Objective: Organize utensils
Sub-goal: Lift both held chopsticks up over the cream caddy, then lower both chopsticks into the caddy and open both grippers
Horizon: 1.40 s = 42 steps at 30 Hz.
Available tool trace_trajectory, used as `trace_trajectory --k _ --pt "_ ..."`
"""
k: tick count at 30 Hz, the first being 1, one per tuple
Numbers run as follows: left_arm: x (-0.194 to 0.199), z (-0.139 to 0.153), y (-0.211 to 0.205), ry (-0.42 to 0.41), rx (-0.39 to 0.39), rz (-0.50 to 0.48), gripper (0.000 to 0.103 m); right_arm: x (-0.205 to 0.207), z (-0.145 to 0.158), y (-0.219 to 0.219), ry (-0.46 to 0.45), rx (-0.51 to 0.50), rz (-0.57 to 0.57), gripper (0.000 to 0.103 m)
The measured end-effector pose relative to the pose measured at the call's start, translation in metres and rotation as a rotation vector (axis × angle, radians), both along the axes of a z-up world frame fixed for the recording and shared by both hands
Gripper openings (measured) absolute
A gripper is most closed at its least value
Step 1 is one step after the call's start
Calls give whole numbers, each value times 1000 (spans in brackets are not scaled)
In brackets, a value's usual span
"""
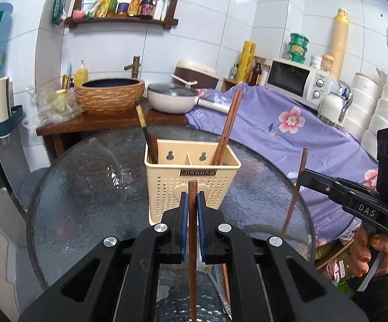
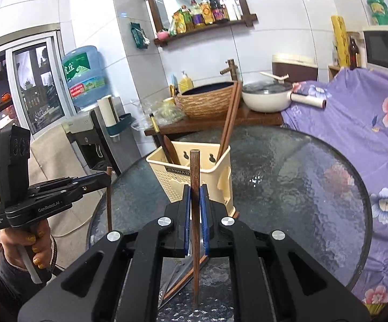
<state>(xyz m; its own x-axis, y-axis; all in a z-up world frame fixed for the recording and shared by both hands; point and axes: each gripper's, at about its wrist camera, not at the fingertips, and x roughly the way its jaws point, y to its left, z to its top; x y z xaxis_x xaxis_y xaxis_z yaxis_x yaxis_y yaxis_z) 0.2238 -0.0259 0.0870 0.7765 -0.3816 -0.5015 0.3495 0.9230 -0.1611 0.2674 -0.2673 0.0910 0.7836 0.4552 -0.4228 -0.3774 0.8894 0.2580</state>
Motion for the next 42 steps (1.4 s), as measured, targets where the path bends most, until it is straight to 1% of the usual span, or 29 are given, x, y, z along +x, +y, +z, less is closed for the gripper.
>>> trace_trajectory --k 4,8,15,22,27,33,34,35,36,38,39,42 --pt "-8 14 4 -40 -17 0 6 -5 12 3 -34 -6 7 8" --pt "-10 23 4 -65 -26 3 6 -5 20 6 -49 -11 7 8" --pt "-8 35 5 -84 -40 4 6 1 29 11 -59 -34 5 8" --pt "1 57 -2 -100 -47 -19 6 9 53 16 -54 -36 33 8" --pt "9 90 -1 -139 -56 -17 6 18 87 16 -59 -8 53 8" --pt "16 148 3 -214 -75 3 6 25 141 20 -130 -14 46 8" --pt "18 159 4 -233 -79 16 6 26 149 20 -144 -13 40 8" --pt "19 165 5 -244 -80 25 6 28 160 20 -165 -12 30 8" --pt "22 173 6 -270 -76 52 6 29 165 21 -178 -20 20 8" --pt "30 184 6 -303 -67 102 6 34 175 24 -219 -46 -16 8" --pt "35 186 5 -306 -64 116 6 38 177 24 -224 -51 -28 8" --pt "56 182 6 -286 -75 149 6 51 175 28 -244 -70 -66 8"
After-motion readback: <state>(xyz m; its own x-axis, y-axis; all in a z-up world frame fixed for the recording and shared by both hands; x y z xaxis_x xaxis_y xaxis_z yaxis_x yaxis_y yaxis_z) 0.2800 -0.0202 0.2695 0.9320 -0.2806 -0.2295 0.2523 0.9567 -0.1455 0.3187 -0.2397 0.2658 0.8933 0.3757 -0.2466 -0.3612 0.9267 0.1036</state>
